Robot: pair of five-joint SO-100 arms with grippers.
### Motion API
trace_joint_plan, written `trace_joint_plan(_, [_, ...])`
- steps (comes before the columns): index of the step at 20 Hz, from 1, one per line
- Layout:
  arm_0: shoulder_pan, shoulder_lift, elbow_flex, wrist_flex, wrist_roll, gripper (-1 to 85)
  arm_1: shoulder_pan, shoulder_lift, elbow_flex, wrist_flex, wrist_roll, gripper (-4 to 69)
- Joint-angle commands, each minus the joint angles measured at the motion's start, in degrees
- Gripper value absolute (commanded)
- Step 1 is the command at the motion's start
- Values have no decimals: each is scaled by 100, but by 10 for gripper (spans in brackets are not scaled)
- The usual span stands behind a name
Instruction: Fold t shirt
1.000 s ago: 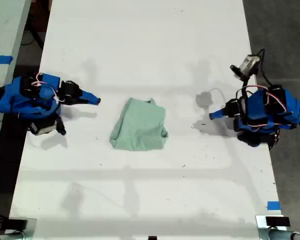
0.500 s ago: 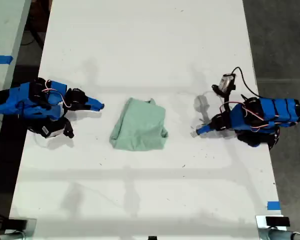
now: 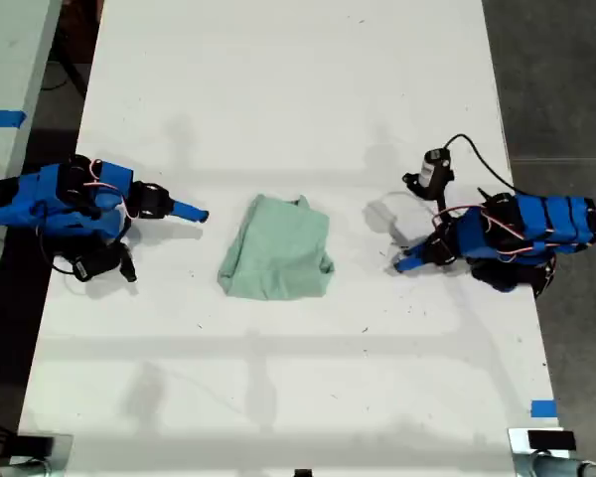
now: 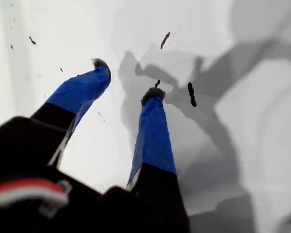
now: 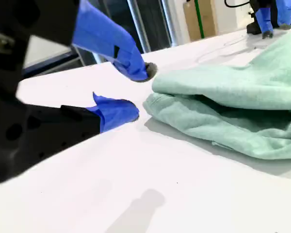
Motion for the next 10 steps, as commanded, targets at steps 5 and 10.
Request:
trace_joint_plan(5, [88,44,229,18,44,89,-9,44,264,-202,-343,121])
trace_joint_plan(10, [88,44,229,18,44,88,-9,44,264,-202,-343,110])
